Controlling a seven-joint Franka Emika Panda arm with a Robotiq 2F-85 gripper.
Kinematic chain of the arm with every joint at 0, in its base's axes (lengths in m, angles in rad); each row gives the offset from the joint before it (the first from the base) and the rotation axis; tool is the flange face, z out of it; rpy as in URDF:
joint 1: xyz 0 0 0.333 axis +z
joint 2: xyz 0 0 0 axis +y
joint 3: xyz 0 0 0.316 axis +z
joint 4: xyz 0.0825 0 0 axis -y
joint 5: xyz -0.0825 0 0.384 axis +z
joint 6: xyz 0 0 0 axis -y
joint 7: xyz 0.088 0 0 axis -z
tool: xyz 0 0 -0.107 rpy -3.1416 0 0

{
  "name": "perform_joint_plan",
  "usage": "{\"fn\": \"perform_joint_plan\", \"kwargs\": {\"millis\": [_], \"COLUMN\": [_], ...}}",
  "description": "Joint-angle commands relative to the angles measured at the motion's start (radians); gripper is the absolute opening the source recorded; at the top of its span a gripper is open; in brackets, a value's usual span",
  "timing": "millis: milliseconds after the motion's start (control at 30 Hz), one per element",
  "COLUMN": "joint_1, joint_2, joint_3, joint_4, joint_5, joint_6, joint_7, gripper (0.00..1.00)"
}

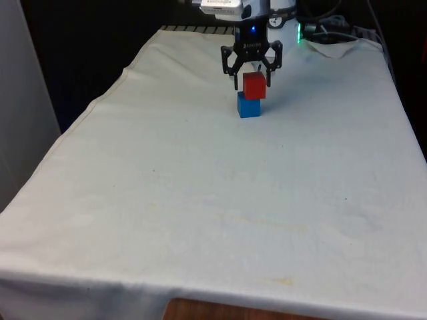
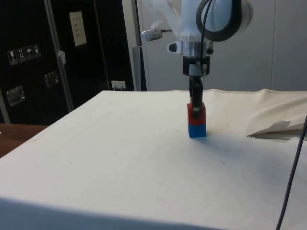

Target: Stack the two cubes.

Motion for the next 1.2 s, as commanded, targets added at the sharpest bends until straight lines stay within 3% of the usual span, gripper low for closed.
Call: {"fn": "perform_joint_plan", "kwargs": {"millis": [0,67,100,133,200,433,1167], "joint_1": [0.006,0.006,0.0,0.006,0.006,0.0,-0.001], "joint_2": [-0.003,-0.003,0.001,-0.003,-0.002,0.001,-0.021], "joint_3": [0.004,0.004,0.0,0.004,0.004,0.0,0.0], "joint_4": [-0.002,-0.002,0.0,-0.002,-0.002,0.001,0.144], "joint_5": [0.027,0.027,0.0,0.027,0.027,0.0,-0.005], "joint_6": [0.008,0.008,0.0,0.008,0.009,0.0,-0.136], "joint_7": [-0.013,-0.013,0.0,-0.013,-0.012,0.0,0.043], "gripper": [0.64,0.84,0.94,0.94,1.0,1.0,1.0]}}
